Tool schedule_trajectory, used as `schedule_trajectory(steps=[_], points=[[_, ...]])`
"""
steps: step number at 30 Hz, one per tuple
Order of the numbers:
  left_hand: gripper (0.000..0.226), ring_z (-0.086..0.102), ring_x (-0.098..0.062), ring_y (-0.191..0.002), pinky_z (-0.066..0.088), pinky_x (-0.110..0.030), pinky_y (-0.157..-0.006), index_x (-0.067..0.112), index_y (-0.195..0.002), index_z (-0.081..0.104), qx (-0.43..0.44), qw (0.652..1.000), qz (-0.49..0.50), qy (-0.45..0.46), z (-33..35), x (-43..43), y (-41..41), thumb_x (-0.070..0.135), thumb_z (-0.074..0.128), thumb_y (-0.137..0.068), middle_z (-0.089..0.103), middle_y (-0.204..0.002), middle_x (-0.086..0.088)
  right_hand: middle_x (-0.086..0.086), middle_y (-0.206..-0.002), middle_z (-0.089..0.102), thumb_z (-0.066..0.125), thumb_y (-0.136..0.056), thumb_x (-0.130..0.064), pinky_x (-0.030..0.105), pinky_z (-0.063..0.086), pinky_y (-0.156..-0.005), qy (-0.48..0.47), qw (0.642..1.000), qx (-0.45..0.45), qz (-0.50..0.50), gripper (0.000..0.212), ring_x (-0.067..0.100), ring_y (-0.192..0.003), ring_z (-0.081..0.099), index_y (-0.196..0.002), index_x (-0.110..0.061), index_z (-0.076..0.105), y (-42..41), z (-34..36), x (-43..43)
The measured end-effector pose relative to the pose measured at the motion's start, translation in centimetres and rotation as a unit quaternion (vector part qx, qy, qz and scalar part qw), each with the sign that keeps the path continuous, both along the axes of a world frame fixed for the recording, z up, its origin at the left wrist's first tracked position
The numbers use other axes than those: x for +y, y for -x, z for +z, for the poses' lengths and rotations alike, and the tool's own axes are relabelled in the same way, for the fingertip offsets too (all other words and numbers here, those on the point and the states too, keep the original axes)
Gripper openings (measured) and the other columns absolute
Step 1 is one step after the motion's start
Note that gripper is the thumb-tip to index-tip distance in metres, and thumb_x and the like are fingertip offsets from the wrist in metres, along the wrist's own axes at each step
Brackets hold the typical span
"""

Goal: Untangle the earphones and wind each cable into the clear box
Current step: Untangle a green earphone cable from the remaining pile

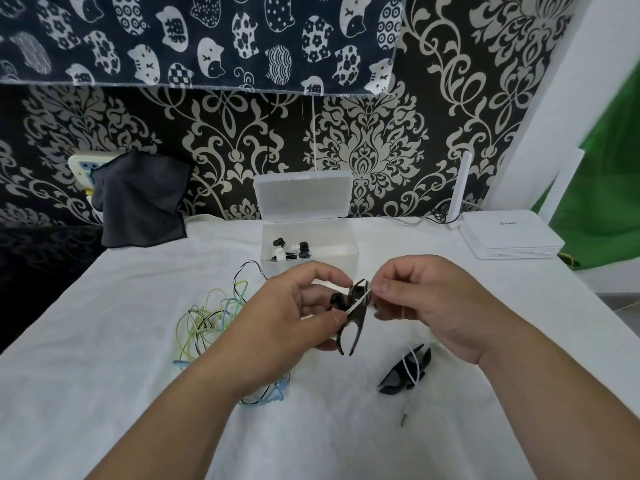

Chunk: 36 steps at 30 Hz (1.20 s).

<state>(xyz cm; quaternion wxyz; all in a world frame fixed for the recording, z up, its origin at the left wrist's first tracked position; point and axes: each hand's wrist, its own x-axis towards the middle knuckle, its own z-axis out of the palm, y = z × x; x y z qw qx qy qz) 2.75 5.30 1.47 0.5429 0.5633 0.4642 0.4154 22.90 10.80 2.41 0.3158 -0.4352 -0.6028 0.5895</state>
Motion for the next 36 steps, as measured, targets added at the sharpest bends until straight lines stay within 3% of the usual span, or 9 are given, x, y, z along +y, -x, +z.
schedule_trajectory(steps=[4, 10, 12, 15, 20, 28, 33, 36], points=[[0.025, 0.064, -0.019, -0.082, 0.058, -0.032, -0.074, 0.021, -0.096, 0.071, 0.027, 0.999, 0.027, -0.019, -0.2, 0.1, 0.0, -0.002, 0.068, -0.088, 0.073, -0.091, -0.013, 0.02, -0.097, 0.074, 0.065, -0.092, -0.008, 0.035, 0.057, -0.08, -0.012, 1.0, 0.012, -0.022, 0.012, 0.019, -0.081, 0.07, -0.084, -0.004, 0.072, 0.1, 0.0, 0.1], [0.025, 0.069, -0.014, -0.085, 0.055, -0.025, -0.074, 0.023, -0.09, 0.075, 0.074, 0.993, 0.074, -0.051, -0.2, 0.3, -0.1, -0.001, 0.076, -0.08, 0.073, -0.084, 0.004, 0.017, -0.079, 0.072, 0.063, -0.092, -0.005, 0.029, 0.056, -0.065, 0.0, 0.998, 0.054, -0.041, 0.013, 0.021, -0.069, 0.071, -0.081, -0.001, 0.067, 0.5, 0.1, -0.1], [0.026, 0.072, -0.014, -0.083, 0.053, -0.022, -0.07, 0.024, -0.089, 0.075, 0.072, 0.994, 0.077, -0.038, -0.1, 0.1, -0.2, -0.001, 0.075, -0.08, 0.073, -0.087, 0.004, 0.012, -0.075, 0.072, 0.062, -0.093, -0.005, 0.028, 0.055, -0.063, -0.001, 0.998, 0.052, -0.04, 0.013, 0.019, -0.067, 0.07, -0.081, -0.001, 0.066, 0.5, 0.1, -0.1], [0.025, 0.074, -0.023, -0.08, 0.054, -0.03, -0.074, 0.022, -0.09, 0.073, 0.057, 0.996, 0.067, -0.019, 0.0, 0.0, -0.3, -0.002, 0.074, -0.082, 0.074, -0.092, -0.003, 0.009, -0.073, 0.073, 0.06, -0.094, -0.006, 0.027, 0.055, -0.064, -0.011, 0.999, 0.036, -0.035, 0.014, 0.016, -0.066, 0.069, -0.082, -0.001, 0.066, 0.5, 0.1, -0.2], [0.023, 0.073, -0.023, -0.078, 0.053, -0.032, -0.075, 0.018, -0.091, 0.073, 0.048, 0.997, 0.052, -0.012, 0.1, -0.1, -0.2, -0.003, 0.072, -0.083, 0.074, -0.091, -0.006, 0.014, -0.077, 0.073, 0.062, -0.094, -0.009, 0.029, 0.055, -0.068, -0.035, 0.999, 0.01, -0.036, 0.015, 0.016, -0.069, 0.069, -0.083, -0.001, 0.067, 0.4, 0.0, 0.0], [0.021, 0.068, -0.014, -0.068, 0.047, -0.014, -0.057, 0.007, -0.093, 0.071, -0.003, 0.999, 0.049, -0.013, 0.4, -0.2, -0.1, -0.01, 0.07, -0.082, 0.071, -0.076, -0.002, 0.002, -0.059, 0.048, 0.065, -0.093, -0.019, 0.024, 0.039, -0.058, -0.073, 0.995, -0.03, -0.058, 0.026, 0.012, -0.055, 0.044, -0.069, -0.011, 0.063, 0.5, -0.4, 0.3], [0.02, 0.067, -0.017, -0.069, 0.05, -0.016, -0.06, 0.004, -0.091, 0.071, -0.053, 0.996, 0.06, -0.034, 0.4, -0.2, -0.2, -0.013, 0.068, -0.081, 0.071, -0.074, -0.003, -0.003, -0.055, 0.044, 0.064, -0.095, -0.023, 0.032, 0.035, -0.061, -0.062, 0.995, -0.037, -0.063, 0.03, 0.013, -0.055, 0.039, -0.066, -0.014, 0.062, 0.5, -0.6, 0.6], [0.02, 0.068, -0.017, -0.072, 0.054, -0.02, -0.068, 0.011, -0.085, 0.076, -0.108, 0.986, 0.108, -0.059, 0.2, 0.1, -0.4, -0.006, 0.074, -0.074, 0.073, -0.079, -0.009, 0.0, -0.058, 0.047, 0.062, -0.096, -0.027, 0.037, 0.033, -0.061, -0.056, 0.995, -0.062, -0.049, 0.033, 0.016, -0.056, 0.039, -0.065, -0.018, 0.065, 1.1, -0.9, 0.3]])
